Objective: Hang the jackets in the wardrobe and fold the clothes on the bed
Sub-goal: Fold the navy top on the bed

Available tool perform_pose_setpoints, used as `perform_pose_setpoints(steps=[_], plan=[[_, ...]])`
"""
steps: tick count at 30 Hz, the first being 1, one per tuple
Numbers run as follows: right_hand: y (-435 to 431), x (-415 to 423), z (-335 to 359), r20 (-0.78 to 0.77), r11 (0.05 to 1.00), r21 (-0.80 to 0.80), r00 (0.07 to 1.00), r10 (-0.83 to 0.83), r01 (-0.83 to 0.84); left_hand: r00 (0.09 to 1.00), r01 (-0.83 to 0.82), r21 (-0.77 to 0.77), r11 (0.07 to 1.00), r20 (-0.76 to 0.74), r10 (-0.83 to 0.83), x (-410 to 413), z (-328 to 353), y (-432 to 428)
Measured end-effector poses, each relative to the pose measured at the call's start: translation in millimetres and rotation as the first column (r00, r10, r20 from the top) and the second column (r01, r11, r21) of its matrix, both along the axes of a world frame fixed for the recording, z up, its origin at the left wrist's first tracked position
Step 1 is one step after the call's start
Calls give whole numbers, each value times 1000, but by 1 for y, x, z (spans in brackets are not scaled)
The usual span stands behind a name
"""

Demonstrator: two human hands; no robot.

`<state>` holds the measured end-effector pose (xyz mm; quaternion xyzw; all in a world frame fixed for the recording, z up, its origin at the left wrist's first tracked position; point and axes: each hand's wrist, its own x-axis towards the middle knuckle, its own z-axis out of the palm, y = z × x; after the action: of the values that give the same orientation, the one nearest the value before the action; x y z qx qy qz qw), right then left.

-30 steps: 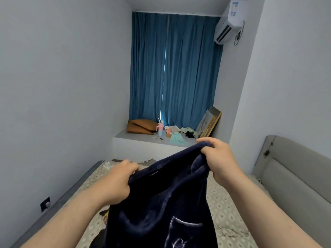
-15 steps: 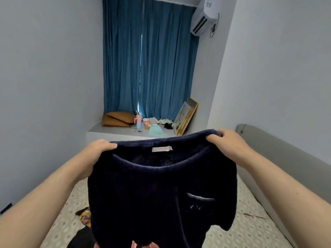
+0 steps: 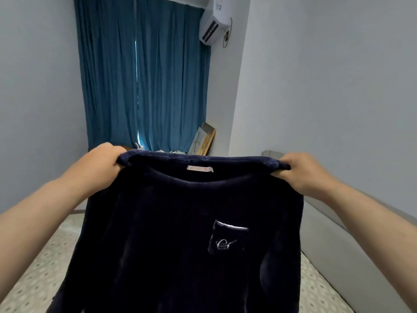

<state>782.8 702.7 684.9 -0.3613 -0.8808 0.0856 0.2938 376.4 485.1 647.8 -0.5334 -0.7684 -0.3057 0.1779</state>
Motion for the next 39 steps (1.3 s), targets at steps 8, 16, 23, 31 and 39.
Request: perform_pose_setpoints(steps=[8,16,23,31,39], plan=[[-4,20,-15,-292,981,-103,937,-190,167,975,-42,275,960,222,-22,36,0,19],[-6,87,-41,152,912,249,917,-370,327,980,-166,-65,984,-119,158,55,-39,36],[-21,145,-84,173,900,119,884,-434,418,931,198,-138,971,335,-142,91,-83,77],[-38,219,-143,258,835,-154,837,-482,528,690,667,-445,598,671,-270,100,-155,96],[-15,268,-157,179,765,-155,779,-601,626,-139,989,139,56,990,2,112,-232,126]])
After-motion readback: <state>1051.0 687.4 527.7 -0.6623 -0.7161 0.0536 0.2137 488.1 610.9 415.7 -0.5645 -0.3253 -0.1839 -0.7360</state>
